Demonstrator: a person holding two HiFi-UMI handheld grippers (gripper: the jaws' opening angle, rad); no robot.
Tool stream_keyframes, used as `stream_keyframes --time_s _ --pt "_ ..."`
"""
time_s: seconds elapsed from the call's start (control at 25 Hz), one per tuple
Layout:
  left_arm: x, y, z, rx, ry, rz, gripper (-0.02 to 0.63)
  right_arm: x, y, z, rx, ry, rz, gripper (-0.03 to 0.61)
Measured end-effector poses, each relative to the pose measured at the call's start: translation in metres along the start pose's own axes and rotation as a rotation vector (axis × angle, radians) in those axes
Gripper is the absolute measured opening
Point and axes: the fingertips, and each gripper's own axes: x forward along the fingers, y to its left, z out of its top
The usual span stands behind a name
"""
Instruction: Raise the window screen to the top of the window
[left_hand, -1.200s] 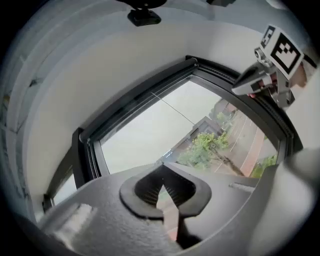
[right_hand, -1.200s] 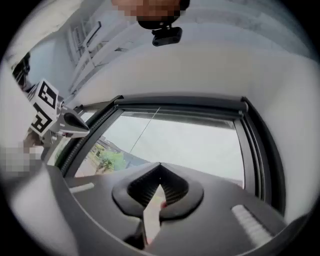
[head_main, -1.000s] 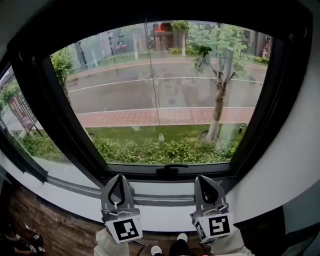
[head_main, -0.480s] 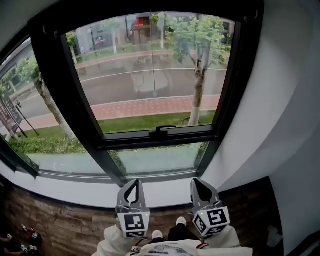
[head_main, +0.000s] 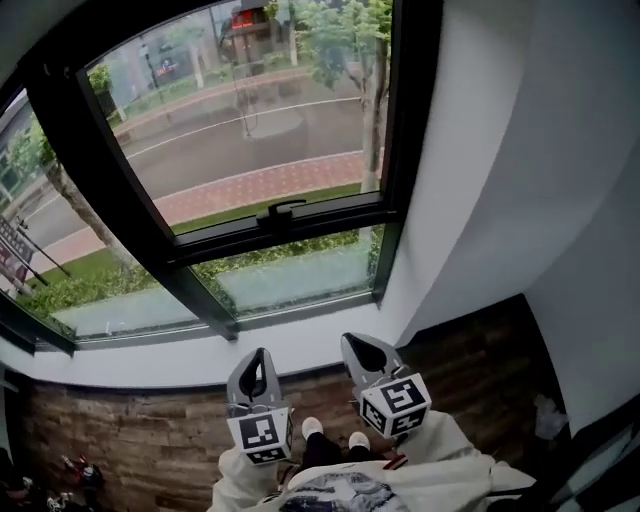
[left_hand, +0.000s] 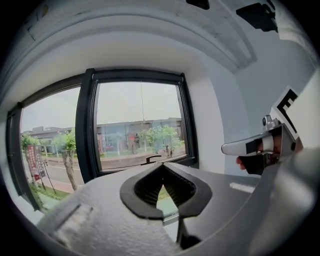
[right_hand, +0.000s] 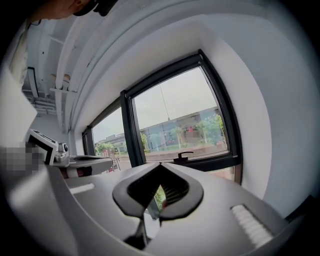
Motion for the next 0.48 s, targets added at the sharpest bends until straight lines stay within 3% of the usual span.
stream_keyframes --time_s 0.2,0.48 --pt "-0.01 -0.032 -0.003 0.051 0.013 -0.037 0.005 -0.025 -0.004 -0.013 0.035 0.034 -0.015 0.003" --pt "-0.015 -0.018 0.004 0.051 0.0 -0.041 0.005 -0.021 0.008 0.0 0.009 0.009 -0.014 0.003"
